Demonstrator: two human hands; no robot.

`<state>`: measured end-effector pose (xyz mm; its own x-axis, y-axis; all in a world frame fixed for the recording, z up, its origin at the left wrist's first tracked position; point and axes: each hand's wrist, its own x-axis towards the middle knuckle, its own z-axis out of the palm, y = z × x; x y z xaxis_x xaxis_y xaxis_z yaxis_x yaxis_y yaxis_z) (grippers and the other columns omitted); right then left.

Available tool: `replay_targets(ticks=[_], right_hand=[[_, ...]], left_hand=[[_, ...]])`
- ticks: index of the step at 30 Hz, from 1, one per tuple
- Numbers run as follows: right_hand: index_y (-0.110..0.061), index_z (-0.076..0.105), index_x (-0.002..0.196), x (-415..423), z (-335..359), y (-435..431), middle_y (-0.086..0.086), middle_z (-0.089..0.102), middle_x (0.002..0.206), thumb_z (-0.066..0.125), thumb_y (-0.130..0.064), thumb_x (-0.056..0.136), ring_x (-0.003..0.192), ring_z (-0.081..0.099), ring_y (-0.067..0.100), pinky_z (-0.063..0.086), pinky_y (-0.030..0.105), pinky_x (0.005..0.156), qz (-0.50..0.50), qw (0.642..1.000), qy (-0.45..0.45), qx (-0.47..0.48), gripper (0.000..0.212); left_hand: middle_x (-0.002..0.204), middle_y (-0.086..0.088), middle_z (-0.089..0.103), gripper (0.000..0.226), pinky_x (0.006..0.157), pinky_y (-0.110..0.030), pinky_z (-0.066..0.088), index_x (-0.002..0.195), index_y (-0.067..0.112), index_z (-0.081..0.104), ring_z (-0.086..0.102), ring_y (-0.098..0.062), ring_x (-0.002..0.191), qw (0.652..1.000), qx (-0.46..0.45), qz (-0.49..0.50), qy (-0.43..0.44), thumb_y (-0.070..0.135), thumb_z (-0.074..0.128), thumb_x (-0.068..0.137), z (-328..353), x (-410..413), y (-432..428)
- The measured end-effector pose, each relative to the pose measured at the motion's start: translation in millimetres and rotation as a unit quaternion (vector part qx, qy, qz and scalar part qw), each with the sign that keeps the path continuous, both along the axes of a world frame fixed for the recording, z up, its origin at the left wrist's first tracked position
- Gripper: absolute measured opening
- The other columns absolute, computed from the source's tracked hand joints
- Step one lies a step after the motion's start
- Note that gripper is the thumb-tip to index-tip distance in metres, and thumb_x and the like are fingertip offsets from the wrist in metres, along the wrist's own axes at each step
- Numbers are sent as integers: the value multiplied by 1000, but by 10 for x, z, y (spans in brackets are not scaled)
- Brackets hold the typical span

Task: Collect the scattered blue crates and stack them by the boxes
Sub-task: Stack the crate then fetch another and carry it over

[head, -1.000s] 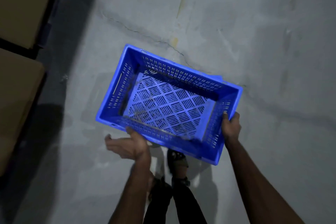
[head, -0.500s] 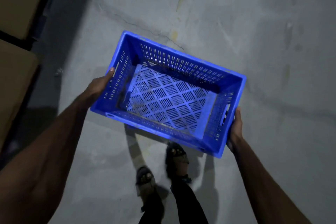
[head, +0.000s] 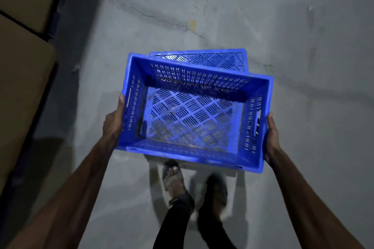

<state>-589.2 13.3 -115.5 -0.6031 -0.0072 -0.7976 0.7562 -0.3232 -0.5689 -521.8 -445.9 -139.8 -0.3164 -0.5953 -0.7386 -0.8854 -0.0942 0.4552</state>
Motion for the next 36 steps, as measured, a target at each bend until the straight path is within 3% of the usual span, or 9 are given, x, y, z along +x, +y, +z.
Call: replay_targets(ticks=[5, 11, 14, 21, 25, 30, 32, 34, 36], right_hand=[[-24, 86, 80, 760, 62, 274, 5, 79, 84, 30, -62, 103, 68, 76, 20, 61, 33, 56, 44, 999, -21, -9, 71], [-20, 80, 111, 1501, -261, 718, 9, 79, 98, 42, -66, 97, 78, 76, 24, 63, 37, 65, 75, 997, -32, 1, 62], [-24, 84, 101, 1735, -610, 814, 8, 79, 96, 38, -63, 102, 76, 76, 24, 64, 37, 65, 87, 995, -44, 9, 60], [-17, 71, 127, 1974, -1808, 1007, 9, 76, 108, 41, -66, 100, 88, 75, 26, 62, 39, 75, 123, 989, -12, 77, 64], [-19, 68, 134, 2061, -2287, 1095, 12, 72, 124, 52, -77, 88, 101, 72, 28, 57, 47, 90, 128, 987, 10, 96, 76], [-16, 65, 132, 2143, -2473, 1111, -2, 78, 99, 33, -61, 105, 83, 75, 16, 61, 33, 69, 128, 985, 17, 115, 62], [-16, 66, 133, 2181, -2508, 1126, 1, 78, 105, 34, -64, 104, 89, 75, 19, 62, 35, 71, 126, 985, 6, 118, 64], [-24, 71, 125, 2205, -2556, 1162, 0, 77, 112, 40, -76, 96, 98, 75, 22, 62, 43, 86, 123, 981, -20, 145, 67], [-25, 74, 115, 2190, -2598, 1176, -5, 73, 117, 45, -83, 89, 107, 71, 23, 53, 44, 101, 137, 953, -36, 266, 70]], left_hand=[[116, -17, 74, 128, 102, -55, 53, 120, 13, 74, 70, -39, 105, 998, -6, 54, -14, 113, 37, 49, -99, 1168, 319], [115, -16, 73, 129, 102, -56, 53, 120, 11, 73, 70, -39, 104, 991, -15, 126, -32, 112, 41, 47, -309, 2343, 836], [119, -17, 73, 126, 101, -57, 53, 121, 13, 73, 70, -40, 106, 988, 1, 150, -32, 111, 47, 46, -738, 2730, 921], [112, -16, 76, 119, 98, -56, 56, 110, 15, 76, 73, -38, 101, 991, 17, 129, -17, 110, 51, 43, -1914, 2842, 1001], [106, -10, 78, 113, 95, -52, 58, 104, 16, 78, 75, -33, 96, 993, 16, 115, -5, 109, 55, 44, -2277, 2770, 1116], [104, -11, 76, 85, 97, -52, 57, 73, 29, 76, 73, -32, 98, 999, -24, 46, 2, 107, 46, 58, -2310, 2756, 1291], [120, -17, 72, 85, 106, -51, 50, 91, 27, 78, 67, -36, 112, 998, -54, 17, 1, 98, 33, 77, -2221, 2714, 1357], [132, -22, 65, 82, 111, -46, 42, 119, 13, 72, 58, -41, 124, 991, -132, 6, -5, 76, 24, 99, -2175, 2611, 1397], [127, -25, 67, 71, 104, -43, 40, 118, 3, 69, 57, -42, 121, 980, -197, -5, 9, 60, 28, 108, -2103, 2471, 1417]])
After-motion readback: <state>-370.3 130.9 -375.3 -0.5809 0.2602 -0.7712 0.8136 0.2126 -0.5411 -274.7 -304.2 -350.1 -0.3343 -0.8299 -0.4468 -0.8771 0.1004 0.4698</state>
